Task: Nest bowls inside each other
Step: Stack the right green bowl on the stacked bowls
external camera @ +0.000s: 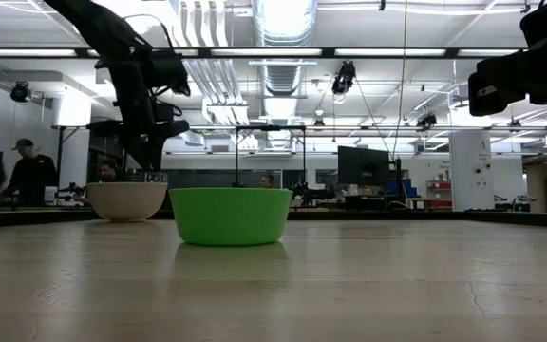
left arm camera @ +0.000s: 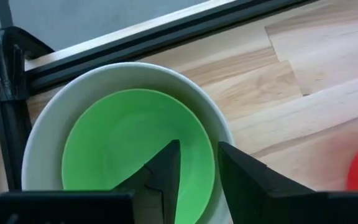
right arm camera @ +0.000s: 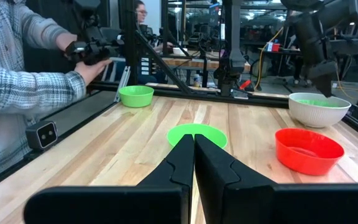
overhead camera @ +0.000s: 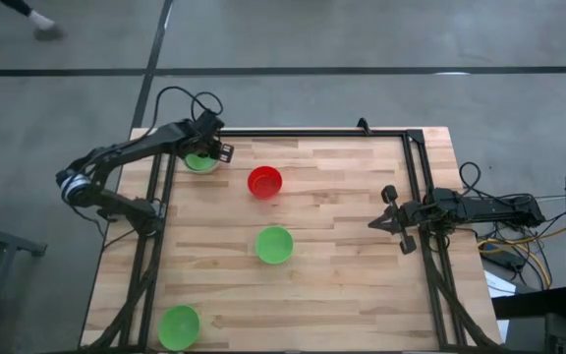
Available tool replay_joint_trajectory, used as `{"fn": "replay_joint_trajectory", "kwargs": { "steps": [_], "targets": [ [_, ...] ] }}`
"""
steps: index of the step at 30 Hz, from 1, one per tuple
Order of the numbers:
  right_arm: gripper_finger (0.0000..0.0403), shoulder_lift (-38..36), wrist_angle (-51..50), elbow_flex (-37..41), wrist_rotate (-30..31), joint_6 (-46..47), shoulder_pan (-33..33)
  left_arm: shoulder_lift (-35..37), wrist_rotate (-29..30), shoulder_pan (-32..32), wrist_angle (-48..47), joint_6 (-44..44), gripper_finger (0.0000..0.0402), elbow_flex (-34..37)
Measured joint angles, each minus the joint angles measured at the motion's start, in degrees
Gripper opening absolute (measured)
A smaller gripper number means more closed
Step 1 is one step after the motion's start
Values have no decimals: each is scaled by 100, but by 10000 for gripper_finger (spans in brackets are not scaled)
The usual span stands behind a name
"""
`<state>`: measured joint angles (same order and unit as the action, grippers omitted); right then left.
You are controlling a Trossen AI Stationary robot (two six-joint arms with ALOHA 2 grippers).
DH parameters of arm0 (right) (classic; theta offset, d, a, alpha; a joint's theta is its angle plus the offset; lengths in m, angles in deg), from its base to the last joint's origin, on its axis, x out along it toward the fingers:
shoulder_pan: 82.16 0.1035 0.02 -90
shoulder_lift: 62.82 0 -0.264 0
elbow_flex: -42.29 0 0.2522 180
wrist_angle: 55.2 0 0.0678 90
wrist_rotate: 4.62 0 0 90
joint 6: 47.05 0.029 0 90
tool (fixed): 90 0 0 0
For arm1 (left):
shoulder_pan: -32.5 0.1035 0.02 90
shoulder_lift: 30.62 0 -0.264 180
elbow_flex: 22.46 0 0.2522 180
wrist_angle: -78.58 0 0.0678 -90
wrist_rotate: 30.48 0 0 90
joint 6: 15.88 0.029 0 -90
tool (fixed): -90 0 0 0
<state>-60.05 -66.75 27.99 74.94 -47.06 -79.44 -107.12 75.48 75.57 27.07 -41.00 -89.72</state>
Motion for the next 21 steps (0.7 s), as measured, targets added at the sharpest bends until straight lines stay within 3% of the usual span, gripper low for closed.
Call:
{"fn": "replay_joint_trajectory", "kwargs": {
  "steps": [21],
  "targets": [
    [9, -1, -1, -2, -1, -1, 2, 604, -1018, -4, 208, 454, 112, 0]
  ]
}}
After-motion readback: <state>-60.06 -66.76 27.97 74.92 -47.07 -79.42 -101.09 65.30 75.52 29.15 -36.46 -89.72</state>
